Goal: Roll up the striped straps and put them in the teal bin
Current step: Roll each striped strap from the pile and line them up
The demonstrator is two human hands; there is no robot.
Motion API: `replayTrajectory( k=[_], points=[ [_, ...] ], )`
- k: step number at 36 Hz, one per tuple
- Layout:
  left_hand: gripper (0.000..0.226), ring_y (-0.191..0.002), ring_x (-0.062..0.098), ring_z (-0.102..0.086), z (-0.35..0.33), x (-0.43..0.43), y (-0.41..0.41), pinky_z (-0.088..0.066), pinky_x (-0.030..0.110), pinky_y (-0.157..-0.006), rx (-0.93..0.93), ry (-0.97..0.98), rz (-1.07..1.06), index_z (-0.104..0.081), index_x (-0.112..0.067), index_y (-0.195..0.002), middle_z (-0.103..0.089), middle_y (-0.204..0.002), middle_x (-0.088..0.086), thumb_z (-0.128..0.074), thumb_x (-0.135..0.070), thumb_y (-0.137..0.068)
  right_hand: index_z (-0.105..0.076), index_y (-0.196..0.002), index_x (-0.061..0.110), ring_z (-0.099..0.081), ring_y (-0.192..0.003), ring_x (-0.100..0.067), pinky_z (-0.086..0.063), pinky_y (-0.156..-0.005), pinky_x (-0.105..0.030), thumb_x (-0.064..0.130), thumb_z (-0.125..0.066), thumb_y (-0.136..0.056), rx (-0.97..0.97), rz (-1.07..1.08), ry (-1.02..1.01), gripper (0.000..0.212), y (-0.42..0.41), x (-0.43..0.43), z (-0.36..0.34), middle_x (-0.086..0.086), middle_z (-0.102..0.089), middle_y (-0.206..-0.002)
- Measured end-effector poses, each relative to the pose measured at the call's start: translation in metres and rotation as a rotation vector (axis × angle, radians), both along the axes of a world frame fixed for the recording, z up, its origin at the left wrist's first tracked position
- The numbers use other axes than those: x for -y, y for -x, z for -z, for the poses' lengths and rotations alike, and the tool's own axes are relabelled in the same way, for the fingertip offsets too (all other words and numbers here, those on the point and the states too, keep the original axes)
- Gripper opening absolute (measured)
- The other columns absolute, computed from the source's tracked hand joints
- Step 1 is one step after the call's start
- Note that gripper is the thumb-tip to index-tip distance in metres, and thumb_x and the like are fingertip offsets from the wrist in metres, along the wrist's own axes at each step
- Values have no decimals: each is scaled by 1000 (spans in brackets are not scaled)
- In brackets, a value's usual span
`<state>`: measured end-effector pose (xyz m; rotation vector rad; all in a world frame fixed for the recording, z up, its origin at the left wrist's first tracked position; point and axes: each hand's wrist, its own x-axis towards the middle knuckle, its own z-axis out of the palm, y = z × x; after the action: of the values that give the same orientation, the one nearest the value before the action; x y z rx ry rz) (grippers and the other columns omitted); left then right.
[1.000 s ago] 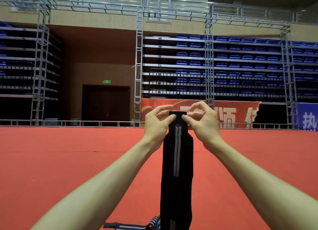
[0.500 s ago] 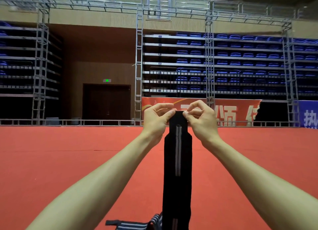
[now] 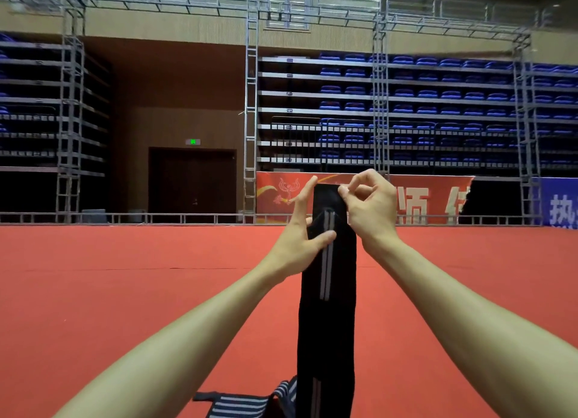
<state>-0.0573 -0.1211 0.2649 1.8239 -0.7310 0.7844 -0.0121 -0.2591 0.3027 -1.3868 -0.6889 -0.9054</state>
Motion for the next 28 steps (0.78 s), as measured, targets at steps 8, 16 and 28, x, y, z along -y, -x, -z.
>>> replayTrajectory(
  k=[8, 16, 28],
  points=[
    [85, -130, 26, -52, 8, 0, -2, -44, 51, -109, 60, 58, -35, -26, -49, -146, -30, -156, -10, -58, 7, -91, -52, -102, 31, -68, -90, -13, -56, -74, -28, 15, -66, -93, -14, -155, 243, 23, 10, 9, 12, 3, -66, -105],
    [67, -110, -1, -62, -4, -7, -3, -54, 24, -91, 20, 178, -51, -33, -34, -144, -59, -118, -30, -54, 7, -96, -36, -132, 31, -71, -93, -30, -61, -80, -40, -2, -60, -94, 2, -383, 371, 57, 9, 12, 39, -12, -62, -112],
    [58, -104, 16, -63, -9, -7, -5, -54, 33, -91, -34, 150, 24, -37, -53, -131, -61, -108, -1, -44, -2, -103, -44, -124, 19, -66, -98, -10, -55, -83, -26, -6, -53, -96, 101, -329, 290, 39, 8, -4, 41, 3, -63, -108]
  ],
)
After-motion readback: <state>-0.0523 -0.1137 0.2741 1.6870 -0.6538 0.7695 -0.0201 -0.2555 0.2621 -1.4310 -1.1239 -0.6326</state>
